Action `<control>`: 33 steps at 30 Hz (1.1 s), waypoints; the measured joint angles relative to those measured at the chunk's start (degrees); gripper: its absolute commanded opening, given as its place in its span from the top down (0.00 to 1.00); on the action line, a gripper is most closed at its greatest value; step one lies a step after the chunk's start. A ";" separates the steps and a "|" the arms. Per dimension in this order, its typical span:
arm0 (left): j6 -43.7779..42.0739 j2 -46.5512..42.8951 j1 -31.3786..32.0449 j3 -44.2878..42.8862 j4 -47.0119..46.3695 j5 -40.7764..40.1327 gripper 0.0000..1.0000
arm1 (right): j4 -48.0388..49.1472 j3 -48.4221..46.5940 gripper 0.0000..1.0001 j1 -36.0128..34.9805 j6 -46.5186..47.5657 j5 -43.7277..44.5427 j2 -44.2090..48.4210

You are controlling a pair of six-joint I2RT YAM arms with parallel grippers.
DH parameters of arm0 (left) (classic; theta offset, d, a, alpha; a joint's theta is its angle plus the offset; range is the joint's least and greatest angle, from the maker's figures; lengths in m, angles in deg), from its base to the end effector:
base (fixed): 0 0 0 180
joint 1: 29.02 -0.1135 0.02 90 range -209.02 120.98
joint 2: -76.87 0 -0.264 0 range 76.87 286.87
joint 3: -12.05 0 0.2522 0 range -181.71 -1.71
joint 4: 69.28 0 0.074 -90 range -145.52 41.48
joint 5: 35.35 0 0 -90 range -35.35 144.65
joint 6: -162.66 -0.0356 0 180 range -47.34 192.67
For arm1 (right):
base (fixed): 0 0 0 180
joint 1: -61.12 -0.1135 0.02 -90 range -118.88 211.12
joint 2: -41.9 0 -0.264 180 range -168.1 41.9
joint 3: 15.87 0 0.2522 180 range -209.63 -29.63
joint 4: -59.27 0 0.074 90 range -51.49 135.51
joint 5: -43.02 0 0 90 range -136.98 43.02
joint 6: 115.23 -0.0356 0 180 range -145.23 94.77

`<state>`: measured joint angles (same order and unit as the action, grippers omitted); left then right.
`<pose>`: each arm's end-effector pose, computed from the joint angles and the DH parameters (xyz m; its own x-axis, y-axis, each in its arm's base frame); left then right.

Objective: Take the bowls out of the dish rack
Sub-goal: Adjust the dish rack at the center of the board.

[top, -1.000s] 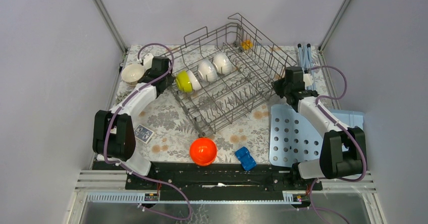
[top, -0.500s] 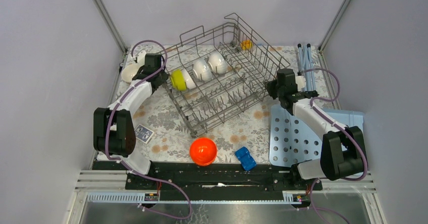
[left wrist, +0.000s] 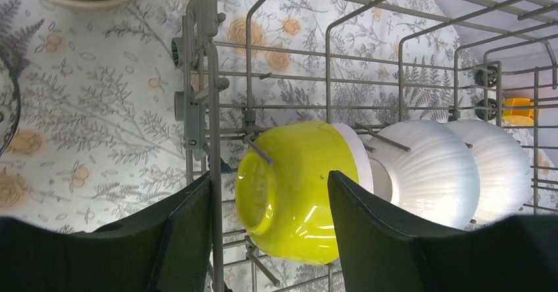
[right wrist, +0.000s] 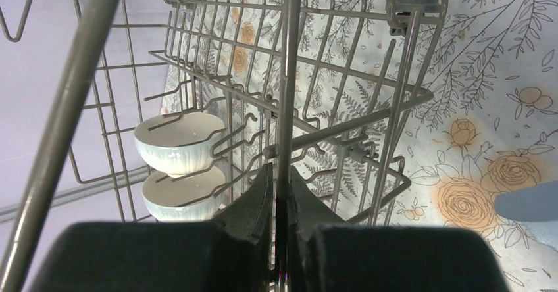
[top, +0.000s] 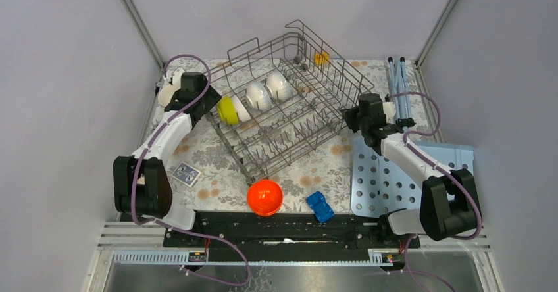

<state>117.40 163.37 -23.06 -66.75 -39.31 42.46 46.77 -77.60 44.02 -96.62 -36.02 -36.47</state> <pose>0.3389 -0.0278 0.2767 -0.3862 -0.6514 -0.6531 -0.4738 0.7475 -0.4655 0.2921 0.0828 0.2468 -0.2717 0.8899 -0.3665 0.3996 0.4507 0.7982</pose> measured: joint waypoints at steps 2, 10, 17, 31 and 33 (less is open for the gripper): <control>0.24 -1.51 -0.09 1.05 0.92 0.44 0.40 | 0.28 0.94 1.00 -0.13 0.11 -0.04 0.92; -0.74 -4.11 0.00 3.58 3.08 0.33 0.61 | 0.37 2.84 1.00 -0.28 0.52 0.07 3.21; -1.86 -0.90 -0.02 2.43 4.72 -0.42 0.86 | -0.83 2.84 0.80 -0.44 0.79 0.68 3.85; -4.35 8.94 1.60 -7.15 3.21 2.23 1.00 | -6.69 1.20 0.14 -2.38 23.32 -1.20 10.05; -4.31 9.38 1.77 -7.54 2.86 2.73 1.00 | -7.69 1.20 0.09 -2.51 24.90 -1.62 11.28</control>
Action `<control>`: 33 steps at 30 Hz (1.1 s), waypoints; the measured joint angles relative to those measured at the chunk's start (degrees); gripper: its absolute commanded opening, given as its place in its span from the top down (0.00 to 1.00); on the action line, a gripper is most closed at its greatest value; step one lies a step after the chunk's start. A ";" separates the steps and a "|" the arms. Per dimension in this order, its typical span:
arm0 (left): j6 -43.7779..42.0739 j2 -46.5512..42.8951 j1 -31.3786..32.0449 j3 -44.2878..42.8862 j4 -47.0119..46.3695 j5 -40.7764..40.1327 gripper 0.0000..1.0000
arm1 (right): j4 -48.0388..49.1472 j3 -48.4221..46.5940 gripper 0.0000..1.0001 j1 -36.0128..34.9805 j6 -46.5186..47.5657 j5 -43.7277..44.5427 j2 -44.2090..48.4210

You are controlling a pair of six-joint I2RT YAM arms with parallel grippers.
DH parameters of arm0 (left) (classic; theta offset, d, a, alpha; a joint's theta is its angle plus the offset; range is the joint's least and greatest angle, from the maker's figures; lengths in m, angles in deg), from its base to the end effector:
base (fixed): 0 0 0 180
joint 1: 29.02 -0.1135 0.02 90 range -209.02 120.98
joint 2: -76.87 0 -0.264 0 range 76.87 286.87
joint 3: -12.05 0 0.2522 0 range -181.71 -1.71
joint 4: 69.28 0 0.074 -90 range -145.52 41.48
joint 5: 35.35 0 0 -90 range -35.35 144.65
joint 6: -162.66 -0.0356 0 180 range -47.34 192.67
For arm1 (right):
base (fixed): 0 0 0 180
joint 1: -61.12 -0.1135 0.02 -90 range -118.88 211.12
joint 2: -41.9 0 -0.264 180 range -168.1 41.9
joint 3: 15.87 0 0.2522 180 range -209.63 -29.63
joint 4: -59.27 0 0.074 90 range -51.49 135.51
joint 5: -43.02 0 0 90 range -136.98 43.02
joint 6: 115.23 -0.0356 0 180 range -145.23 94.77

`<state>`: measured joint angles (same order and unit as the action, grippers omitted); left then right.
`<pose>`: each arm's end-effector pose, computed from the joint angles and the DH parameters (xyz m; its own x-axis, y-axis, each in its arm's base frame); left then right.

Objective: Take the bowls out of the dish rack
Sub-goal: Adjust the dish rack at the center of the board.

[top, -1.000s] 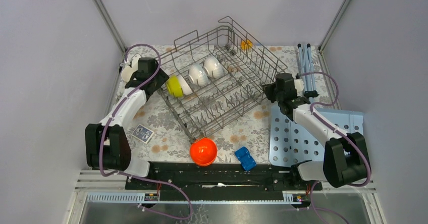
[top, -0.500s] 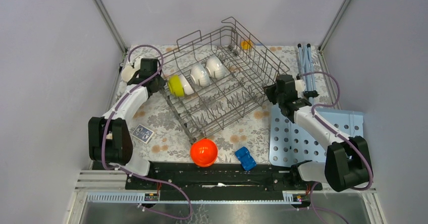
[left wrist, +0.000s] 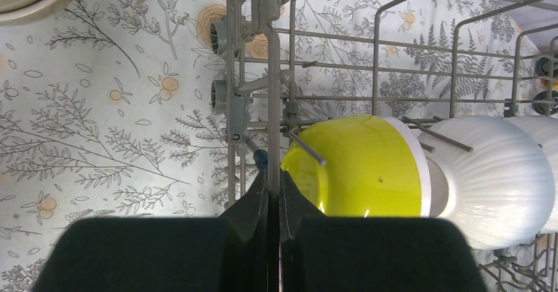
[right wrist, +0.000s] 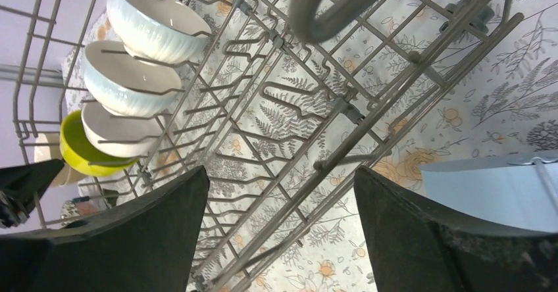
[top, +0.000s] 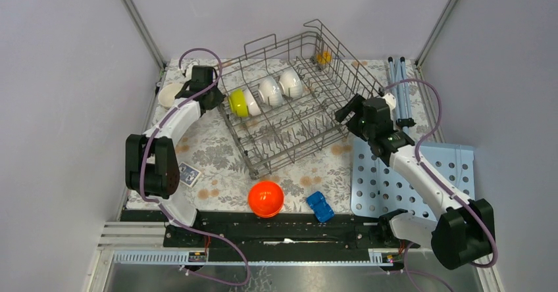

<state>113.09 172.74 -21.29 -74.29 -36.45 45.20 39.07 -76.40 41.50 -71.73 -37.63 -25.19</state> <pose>0.3737 -0.0448 0.2608 -0.5163 -0.5755 -0.6342 -0.4235 0.8152 -0.3950 0.2518 0.0836 0.2787 -0.4332 0.6054 -0.6677 0.1736 0.7830 0.5973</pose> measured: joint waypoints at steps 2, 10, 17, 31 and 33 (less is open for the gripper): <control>0.07 0.24 0.15 -0.07 -0.39 0.31 1.00 | -1.03 0.00 0.04 -0.11 1.55 0.00 1.14; 0.39 0.44 0.33 -0.09 -1.38 1.27 0.57 | -5.77 -0.17 0.00 -0.15 7.41 0.02 5.27; 0.26 -0.07 1.66 -0.20 -3.04 4.90 0.27 | -10.86 -0.44 0.00 -0.17 11.96 -0.02 12.96; 1.38 -17.38 1.84 4.70 -0.28 10.34 0.01 | -18.05 -3.13 0.00 -0.20 15.06 -4.70 22.08; 1.38 -21.49 1.97 6.25 0.07 10.73 0.01 | -16.96 -3.48 0.00 -0.22 15.26 -7.80 22.88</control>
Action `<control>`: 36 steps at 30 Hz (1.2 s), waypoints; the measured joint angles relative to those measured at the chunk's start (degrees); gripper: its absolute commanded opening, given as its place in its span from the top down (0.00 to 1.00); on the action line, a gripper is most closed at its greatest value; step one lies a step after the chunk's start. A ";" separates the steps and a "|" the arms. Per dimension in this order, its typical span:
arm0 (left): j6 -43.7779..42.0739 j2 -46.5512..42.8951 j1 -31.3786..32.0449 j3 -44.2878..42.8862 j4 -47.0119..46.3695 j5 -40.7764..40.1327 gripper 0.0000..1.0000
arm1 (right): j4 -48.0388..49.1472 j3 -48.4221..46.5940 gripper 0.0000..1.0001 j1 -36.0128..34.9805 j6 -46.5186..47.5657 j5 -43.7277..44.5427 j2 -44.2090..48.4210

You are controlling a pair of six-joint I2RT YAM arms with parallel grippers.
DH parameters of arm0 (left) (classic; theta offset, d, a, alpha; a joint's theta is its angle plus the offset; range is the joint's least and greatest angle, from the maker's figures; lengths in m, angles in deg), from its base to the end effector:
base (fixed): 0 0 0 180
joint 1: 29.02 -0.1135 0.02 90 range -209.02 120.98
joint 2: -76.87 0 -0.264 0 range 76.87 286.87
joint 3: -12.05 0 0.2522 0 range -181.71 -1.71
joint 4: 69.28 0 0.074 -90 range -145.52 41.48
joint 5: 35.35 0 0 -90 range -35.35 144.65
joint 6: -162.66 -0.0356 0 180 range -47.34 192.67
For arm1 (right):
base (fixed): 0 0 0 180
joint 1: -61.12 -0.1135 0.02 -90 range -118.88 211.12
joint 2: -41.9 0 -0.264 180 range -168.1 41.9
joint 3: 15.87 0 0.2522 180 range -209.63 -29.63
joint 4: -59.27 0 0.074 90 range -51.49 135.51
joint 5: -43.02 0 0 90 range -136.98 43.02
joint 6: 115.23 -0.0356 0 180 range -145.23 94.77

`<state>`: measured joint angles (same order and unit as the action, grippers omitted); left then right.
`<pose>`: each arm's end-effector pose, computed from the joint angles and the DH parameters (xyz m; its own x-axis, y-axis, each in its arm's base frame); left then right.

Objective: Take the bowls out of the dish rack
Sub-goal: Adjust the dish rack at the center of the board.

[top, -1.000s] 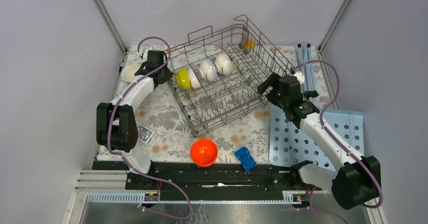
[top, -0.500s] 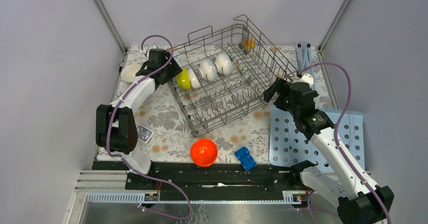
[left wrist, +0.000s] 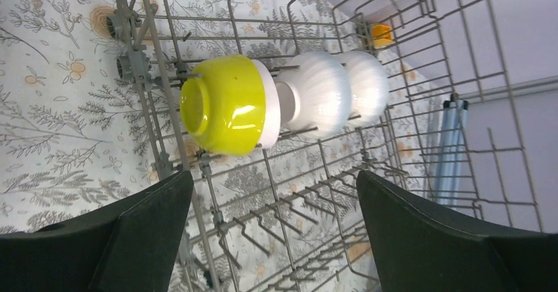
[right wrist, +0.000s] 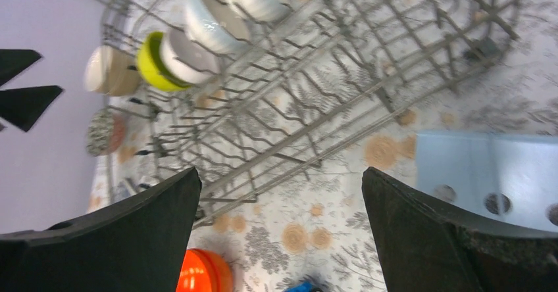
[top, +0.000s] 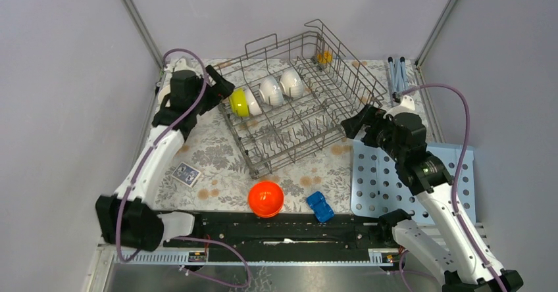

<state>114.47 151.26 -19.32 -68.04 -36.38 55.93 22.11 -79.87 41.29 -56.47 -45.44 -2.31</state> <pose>0.2930 -0.0509 0.3427 -0.4612 -0.5973 -0.6561 -0.1602 0.7834 -0.6006 0.1627 0.0577 0.3503 -0.4035 0.4056 -0.8202 -0.1237 0.8640 0.4881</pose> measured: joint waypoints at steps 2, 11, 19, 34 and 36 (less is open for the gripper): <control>0.00 -5.01 0.02 2.29 0.22 0.02 0.01 | 2.43 0.11 0.00 0.00 -0.11 -3.28 1.03; -0.02 -24.17 0.02 18.91 -6.64 3.10 0.02 | 27.82 2.34 0.07 -0.28 -5.11 -20.04 -6.91; -0.11 -20.79 1.29 23.10 -6.29 1.90 0.04 | 28.87 -6.64 0.13 -5.25 -0.28 -16.81 -25.62; 1.36 -10.60 15.93 21.57 -2.40 -18.75 0.34 | 15.41 -25.07 0.18 -11.98 11.15 2.97 -39.71; 1.75 -10.49 15.96 21.57 -2.01 -20.04 0.40 | 12.81 -26.69 0.18 -12.57 13.46 8.09 -40.15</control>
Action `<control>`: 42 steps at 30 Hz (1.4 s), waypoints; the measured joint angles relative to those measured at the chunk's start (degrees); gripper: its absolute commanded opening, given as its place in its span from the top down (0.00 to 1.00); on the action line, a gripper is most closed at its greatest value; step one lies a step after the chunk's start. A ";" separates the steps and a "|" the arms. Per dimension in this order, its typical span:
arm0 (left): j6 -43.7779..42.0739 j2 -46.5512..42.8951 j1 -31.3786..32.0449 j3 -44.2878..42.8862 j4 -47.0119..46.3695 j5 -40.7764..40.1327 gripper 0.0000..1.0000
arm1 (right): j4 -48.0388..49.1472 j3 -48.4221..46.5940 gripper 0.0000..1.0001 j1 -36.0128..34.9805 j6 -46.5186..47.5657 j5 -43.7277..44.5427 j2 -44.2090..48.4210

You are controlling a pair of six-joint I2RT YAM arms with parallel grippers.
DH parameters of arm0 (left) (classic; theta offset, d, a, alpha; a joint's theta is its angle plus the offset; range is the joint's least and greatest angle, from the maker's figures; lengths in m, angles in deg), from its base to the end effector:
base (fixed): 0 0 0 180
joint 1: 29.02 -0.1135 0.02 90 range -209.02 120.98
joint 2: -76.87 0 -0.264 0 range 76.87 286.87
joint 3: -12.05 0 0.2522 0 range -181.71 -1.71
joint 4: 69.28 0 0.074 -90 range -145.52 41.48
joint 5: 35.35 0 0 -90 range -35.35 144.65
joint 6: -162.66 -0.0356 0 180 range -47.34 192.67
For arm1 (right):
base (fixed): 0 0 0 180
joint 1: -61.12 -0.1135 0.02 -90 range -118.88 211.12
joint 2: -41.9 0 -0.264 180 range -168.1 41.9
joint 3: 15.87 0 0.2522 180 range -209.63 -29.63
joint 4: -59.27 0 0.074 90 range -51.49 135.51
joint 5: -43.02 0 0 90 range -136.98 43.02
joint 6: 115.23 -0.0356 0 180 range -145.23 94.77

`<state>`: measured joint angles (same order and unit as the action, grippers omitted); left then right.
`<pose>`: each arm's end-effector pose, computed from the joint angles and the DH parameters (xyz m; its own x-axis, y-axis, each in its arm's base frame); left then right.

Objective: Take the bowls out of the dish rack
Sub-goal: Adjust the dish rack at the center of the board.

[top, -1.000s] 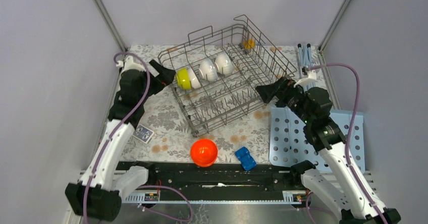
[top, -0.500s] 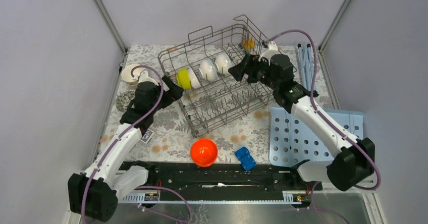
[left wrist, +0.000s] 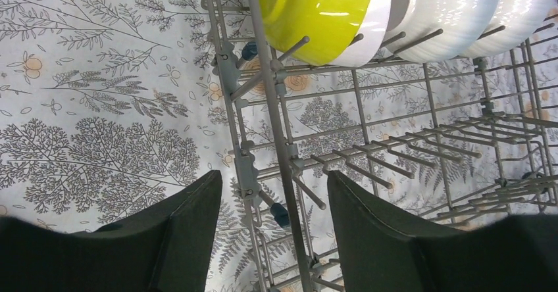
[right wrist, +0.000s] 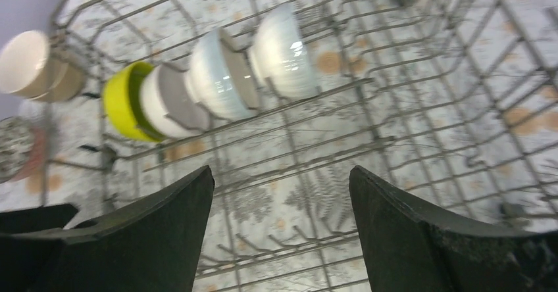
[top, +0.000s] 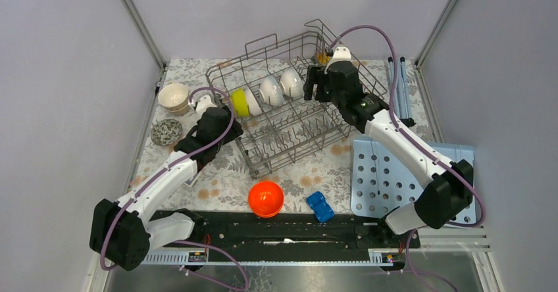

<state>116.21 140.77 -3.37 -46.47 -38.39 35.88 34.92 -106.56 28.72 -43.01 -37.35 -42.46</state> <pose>0.2229 -0.0943 0.2632 -0.5078 -0.4798 -0.7155 -0.2399 0.8764 -0.4175 0.2974 0.1817 0.3703 -0.3690 0.1224 -0.9213 -0.2954 0.9245 0.2411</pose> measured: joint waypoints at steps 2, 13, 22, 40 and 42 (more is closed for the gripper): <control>0.42 0.35 0.33 0.00 -0.02 -0.87 0.47 | -0.98 -0.70 0.19 -0.20 1.68 4.15 -0.17; 0.52 2.47 1.86 0.04 -1.70 -1.57 0.88 | -0.04 6.45 0.10 -0.20 4.83 17.92 8.31; 1.53 3.17 1.73 -0.42 -1.75 -2.29 0.94 | 3.19 0.72 0.11 7.19 8.41 24.68 8.39; -0.66 4.98 -2.16 -2.47 -0.90 2.01 1.00 | 5.33 1.40 0.37 17.42 8.87 21.24 -3.52; -0.76 5.25 -3.19 -2.47 -1.20 3.13 1.00 | 5.42 2.84 0.45 17.44 8.07 20.59 -3.52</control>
<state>115.45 146.01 -6.56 -48.94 -39.59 39.01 40.34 -103.72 46.16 -34.94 -16.76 -45.98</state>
